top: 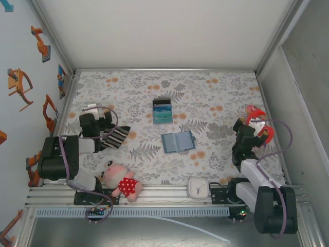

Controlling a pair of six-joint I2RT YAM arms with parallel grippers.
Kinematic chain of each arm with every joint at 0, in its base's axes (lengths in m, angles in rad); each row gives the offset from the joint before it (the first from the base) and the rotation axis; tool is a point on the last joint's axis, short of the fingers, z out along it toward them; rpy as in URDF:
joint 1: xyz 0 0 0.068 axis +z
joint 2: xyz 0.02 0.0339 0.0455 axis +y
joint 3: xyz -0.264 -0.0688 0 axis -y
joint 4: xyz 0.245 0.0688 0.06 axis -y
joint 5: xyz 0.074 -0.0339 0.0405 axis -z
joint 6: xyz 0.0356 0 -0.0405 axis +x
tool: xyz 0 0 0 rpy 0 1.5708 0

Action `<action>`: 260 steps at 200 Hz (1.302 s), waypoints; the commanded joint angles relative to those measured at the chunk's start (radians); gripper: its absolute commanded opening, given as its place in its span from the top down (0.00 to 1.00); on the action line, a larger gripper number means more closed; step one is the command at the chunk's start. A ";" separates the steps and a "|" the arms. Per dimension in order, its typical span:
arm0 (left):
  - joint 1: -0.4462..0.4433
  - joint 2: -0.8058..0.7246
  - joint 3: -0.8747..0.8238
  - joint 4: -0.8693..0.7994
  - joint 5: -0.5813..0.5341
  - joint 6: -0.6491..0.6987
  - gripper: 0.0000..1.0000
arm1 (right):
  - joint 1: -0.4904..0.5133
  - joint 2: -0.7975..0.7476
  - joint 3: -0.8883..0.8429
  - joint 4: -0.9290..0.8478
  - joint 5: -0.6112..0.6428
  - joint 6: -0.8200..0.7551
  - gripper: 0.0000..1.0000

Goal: Take the credit cards out of the card holder

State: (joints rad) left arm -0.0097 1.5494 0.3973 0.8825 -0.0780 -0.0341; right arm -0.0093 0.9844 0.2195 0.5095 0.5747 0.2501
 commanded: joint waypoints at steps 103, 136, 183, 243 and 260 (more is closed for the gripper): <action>0.024 -0.009 0.006 -0.044 0.158 0.002 0.03 | -0.062 0.366 0.047 0.388 -0.314 -0.057 0.01; 0.021 -0.008 0.008 -0.046 0.151 0.004 0.03 | -0.066 0.458 0.057 0.458 -0.390 -0.081 0.01; 0.019 -0.010 0.010 -0.050 0.144 0.004 0.03 | -0.067 0.555 0.137 0.407 -0.670 -0.187 0.01; 0.017 -0.009 0.009 -0.050 0.143 0.005 0.03 | -0.092 0.565 0.147 0.405 -0.826 -0.216 0.00; 0.017 -0.009 0.009 -0.050 0.143 0.004 0.03 | -0.093 0.565 0.147 0.406 -0.813 -0.212 0.01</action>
State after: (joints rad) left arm 0.0135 1.5494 0.3973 0.8387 0.0677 -0.0338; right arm -0.0952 1.5429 0.3573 0.9089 -0.1967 0.0574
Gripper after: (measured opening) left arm 0.968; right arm 0.987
